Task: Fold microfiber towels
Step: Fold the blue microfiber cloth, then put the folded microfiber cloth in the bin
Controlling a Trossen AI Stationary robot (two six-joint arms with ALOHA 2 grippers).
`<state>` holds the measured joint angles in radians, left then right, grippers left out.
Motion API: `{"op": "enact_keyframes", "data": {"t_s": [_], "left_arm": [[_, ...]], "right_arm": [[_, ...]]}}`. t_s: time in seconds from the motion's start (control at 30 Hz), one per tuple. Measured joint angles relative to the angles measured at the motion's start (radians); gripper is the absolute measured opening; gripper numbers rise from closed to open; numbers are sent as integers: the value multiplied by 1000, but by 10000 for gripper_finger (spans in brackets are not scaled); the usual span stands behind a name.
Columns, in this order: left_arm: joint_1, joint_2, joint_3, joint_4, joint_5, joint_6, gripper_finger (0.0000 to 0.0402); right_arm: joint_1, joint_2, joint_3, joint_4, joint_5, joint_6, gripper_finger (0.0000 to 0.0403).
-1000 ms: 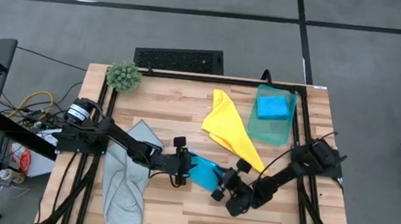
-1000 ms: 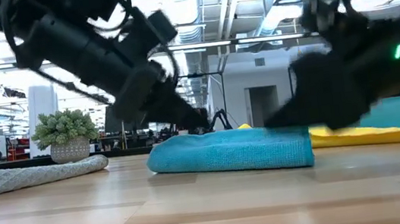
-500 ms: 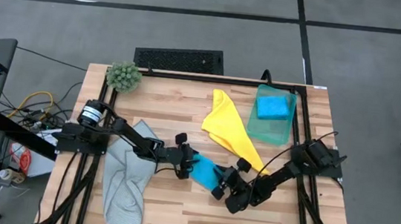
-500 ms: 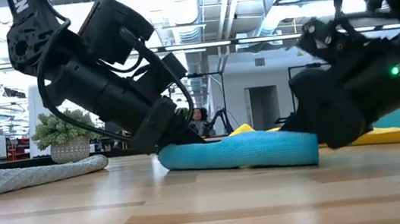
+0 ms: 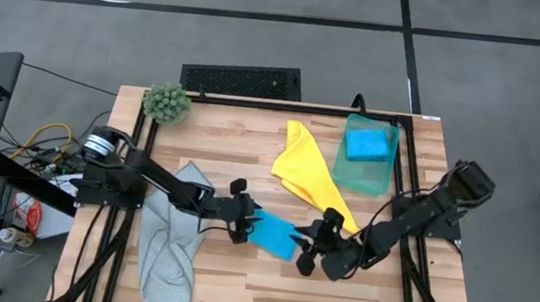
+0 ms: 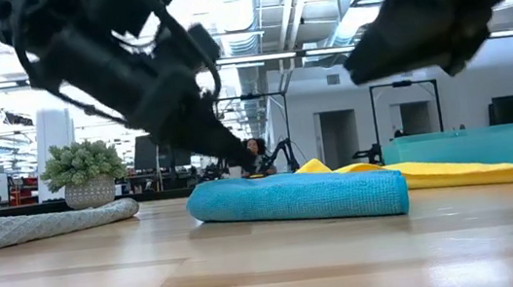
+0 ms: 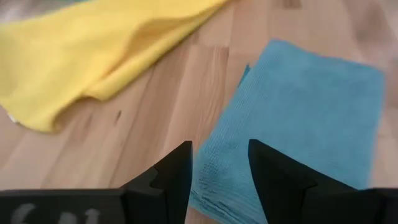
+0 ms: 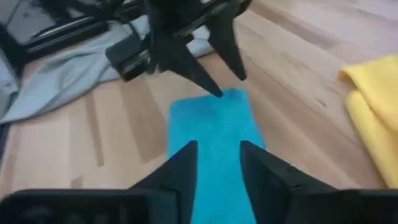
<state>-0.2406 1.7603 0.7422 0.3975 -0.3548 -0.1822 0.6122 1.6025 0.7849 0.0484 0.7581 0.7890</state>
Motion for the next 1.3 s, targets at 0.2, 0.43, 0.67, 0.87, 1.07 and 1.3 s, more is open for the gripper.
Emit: {"op": "enact_keyframes", "data": {"t_s": [0.2,0.43,0.67,0.87,1.07,1.3], "left_arm": [[-42,-129,0,-63,-7,0,151],[-154,-279,1,-182,-133,0,151],[-255,-297,1,-249,-250,-48,151],[-300,-287,1,-292,-289,-113,151],[-311,-287,1,-313,-312,-144,151],[-311,-287,1,-313,-312,-158,151]], "right_arm": [[-62,4,0,56,-80,-209,219],[-106,174,1,153,-71,-212,245],[-102,345,2,252,-3,-142,240],[-94,460,11,351,-37,-20,240],[-76,478,12,354,5,19,203],[-97,476,12,378,-63,35,55]]}}
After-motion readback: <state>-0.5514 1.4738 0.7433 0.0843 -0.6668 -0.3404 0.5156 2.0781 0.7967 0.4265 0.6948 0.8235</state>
